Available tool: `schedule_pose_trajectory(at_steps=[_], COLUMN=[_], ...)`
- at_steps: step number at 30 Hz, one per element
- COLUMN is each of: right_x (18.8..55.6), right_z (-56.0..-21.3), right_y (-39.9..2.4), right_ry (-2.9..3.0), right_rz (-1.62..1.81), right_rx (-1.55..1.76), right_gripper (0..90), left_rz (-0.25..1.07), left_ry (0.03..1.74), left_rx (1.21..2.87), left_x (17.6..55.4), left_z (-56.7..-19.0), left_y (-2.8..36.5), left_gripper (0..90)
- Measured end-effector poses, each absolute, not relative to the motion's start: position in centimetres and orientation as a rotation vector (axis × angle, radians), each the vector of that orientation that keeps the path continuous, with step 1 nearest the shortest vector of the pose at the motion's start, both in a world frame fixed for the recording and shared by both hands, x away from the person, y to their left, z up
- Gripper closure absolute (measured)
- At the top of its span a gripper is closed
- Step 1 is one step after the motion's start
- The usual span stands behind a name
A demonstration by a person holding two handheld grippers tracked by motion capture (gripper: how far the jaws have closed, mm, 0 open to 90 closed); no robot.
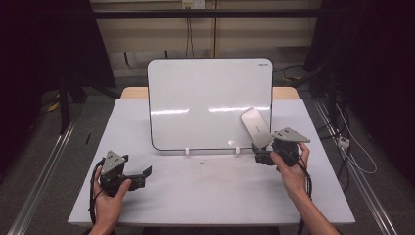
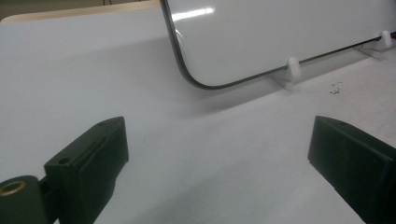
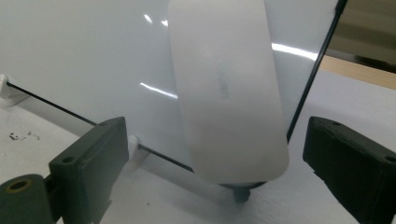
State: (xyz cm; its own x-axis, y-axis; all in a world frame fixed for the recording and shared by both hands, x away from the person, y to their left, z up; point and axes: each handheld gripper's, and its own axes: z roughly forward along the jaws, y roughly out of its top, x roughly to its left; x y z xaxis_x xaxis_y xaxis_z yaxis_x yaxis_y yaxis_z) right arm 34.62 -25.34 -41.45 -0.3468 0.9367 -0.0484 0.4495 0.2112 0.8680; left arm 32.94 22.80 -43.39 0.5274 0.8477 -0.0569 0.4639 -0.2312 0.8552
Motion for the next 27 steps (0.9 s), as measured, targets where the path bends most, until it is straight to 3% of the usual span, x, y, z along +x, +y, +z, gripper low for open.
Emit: schedule_pose_trajectory(at_steps=[27], right_x=[29.9], right_z=[-43.7], right_y=[-28.9], right_ry=[1.837], right_rz=[1.046], right_rx=[1.359], right_gripper=[7.0], left_rz=[0.549], left_ry=[1.06], left_rx=[1.809], left_x=[32.4], left_z=[-43.1], left_y=[22.5], left_gripper=[5.2])
